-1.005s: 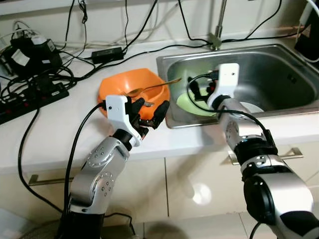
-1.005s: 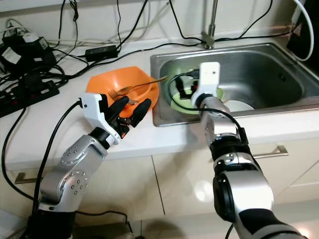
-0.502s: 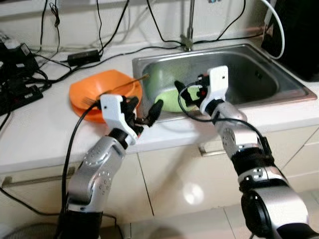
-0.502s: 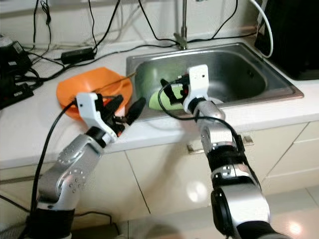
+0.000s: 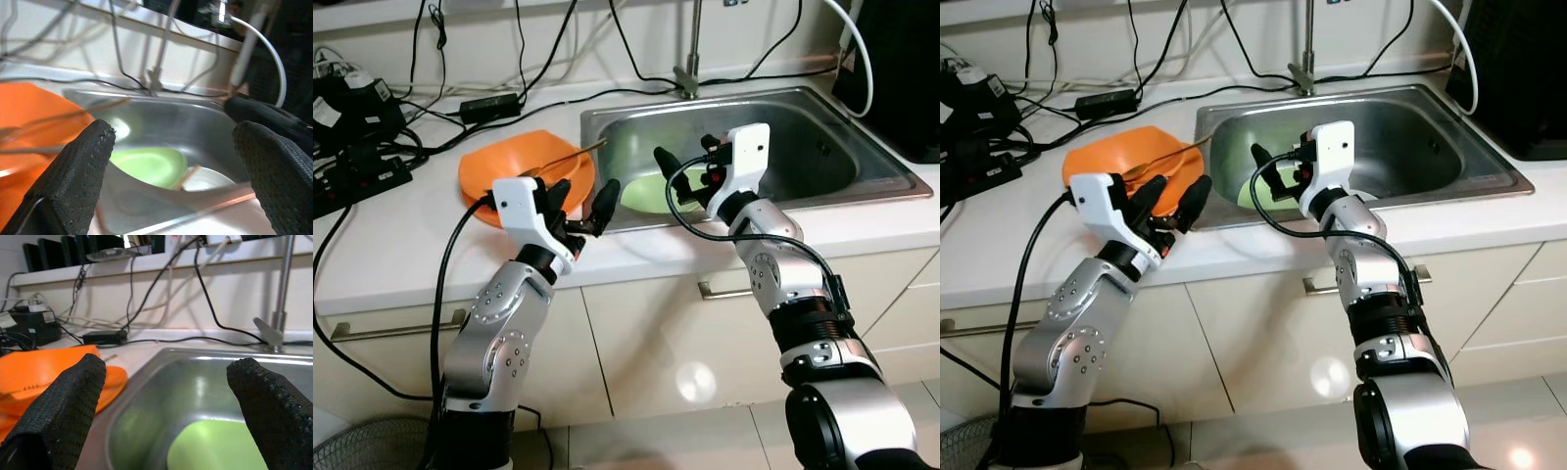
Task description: Kitchen organization
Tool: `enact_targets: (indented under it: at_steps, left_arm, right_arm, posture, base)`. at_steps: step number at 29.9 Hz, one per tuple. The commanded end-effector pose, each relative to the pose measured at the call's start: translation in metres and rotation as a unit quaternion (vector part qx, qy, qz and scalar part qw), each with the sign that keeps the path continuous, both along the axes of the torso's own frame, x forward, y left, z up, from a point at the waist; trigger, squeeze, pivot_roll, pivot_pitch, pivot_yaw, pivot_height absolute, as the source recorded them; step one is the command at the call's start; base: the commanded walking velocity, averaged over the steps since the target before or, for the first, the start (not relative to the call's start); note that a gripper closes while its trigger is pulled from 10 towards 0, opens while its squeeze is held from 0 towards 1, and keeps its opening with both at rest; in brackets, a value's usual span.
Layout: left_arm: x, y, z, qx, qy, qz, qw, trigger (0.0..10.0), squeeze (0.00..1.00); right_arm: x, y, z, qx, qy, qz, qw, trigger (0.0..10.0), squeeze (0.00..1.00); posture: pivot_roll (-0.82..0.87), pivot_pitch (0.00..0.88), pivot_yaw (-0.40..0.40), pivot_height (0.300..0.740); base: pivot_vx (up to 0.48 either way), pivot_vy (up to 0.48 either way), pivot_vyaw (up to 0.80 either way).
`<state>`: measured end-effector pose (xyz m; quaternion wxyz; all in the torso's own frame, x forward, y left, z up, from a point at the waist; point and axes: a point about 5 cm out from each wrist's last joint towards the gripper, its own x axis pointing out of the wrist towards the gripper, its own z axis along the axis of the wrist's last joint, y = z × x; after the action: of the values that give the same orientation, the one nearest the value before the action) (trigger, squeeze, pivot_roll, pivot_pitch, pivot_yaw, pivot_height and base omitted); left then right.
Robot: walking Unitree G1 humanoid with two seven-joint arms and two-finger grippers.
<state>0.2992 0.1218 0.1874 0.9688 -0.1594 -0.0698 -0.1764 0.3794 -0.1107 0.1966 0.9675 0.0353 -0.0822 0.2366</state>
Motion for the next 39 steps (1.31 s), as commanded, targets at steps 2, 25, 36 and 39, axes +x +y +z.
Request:
enact_targets:
  at_steps: [2, 25, 36, 39]
  left_arm:
    - [0.004, 0.012, 0.013, 0.044, -0.053, 0.065, 0.996, 10.0, 0.00]
    - [0.001, 0.024, 0.028, 0.112, -0.124, 0.172, 0.971, 10.0, 0.00]
    - [0.002, 0.026, 0.033, 0.102, -0.127, 0.180, 0.970, 10.0, 0.00]
    - [0.000, 0.025, 0.034, 0.086, -0.132, 0.176, 0.972, 10.0, 0.00]
  right_arm:
    - [-0.005, 0.003, 0.002, 0.012, -0.012, 0.015, 1.000, 10.0, 0.00]
    - [-0.041, 0.005, 0.005, -0.010, -0.057, 0.033, 0.998, 10.0, 0.00]
    - [-0.047, 0.014, 0.013, -0.008, -0.072, 0.043, 0.996, 10.0, 0.00]
    - [-0.048, 0.014, 0.011, -0.010, -0.067, 0.044, 0.997, 10.0, 0.00]
  posture:
    - [-0.01, 0.000, 0.103, 0.740]
    - [-0.03, 0.000, 0.105, 0.740]
    - [-0.02, 0.000, 0.103, 0.740]
    - [-0.02, 0.000, 0.102, 0.740]
  base:
    - [0.000, 0.000, 0.00]
    - [0.086, 0.000, 0.00]
    - [0.454, 0.000, 0.00]
    - [0.272, 0.000, 0.00]
